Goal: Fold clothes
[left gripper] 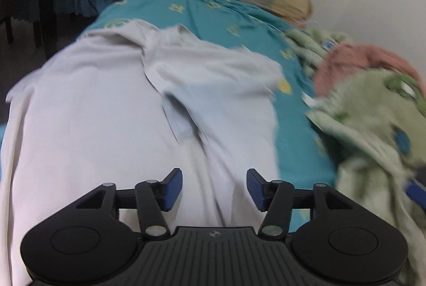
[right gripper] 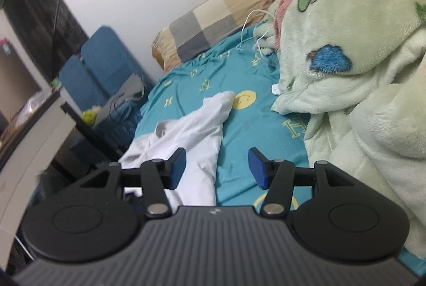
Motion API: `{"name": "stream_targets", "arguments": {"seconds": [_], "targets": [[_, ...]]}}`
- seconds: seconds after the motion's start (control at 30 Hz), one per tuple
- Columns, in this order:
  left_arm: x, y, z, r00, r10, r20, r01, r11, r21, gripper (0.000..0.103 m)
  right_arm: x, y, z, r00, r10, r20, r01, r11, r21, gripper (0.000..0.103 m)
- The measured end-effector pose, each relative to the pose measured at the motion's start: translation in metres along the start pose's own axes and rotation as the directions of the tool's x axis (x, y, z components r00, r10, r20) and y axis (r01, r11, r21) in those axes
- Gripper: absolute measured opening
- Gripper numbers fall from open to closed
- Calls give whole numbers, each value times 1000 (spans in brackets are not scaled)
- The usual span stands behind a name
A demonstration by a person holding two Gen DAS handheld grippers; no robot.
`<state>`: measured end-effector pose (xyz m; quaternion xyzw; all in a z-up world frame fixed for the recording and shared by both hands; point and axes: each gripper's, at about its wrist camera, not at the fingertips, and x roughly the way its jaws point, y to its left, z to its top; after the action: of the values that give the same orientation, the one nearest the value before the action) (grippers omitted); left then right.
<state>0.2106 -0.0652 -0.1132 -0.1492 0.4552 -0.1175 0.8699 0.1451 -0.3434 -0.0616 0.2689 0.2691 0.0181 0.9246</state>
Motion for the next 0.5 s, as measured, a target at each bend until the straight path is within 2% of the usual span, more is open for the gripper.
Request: {"name": "stream_targets", "arguments": {"seconds": [0.17, 0.3, 0.33, 0.5], "targets": [[-58, -44, -78, 990, -117, -84, 118, 993, 12, 54, -22, -8, 4, 999, -40, 34, 39, 999, 29, 55], [-59, -78, -127, 973, -157, -172, 166, 985, 42, 54, -34, -17, 4, 997, -67, 49, 64, 996, 62, 55], [-56, -85, -137, 969, -155, -192, 168, 984, 54, 54, -35, -19, 4, 996, -72, 48, 68, 995, 72, 55], [-27, -98, -162, 974, -36, -222, 72, 985, 156, 52, -21, -22, -2, 997, -70, 12, 69, 992, 102, 55]]}}
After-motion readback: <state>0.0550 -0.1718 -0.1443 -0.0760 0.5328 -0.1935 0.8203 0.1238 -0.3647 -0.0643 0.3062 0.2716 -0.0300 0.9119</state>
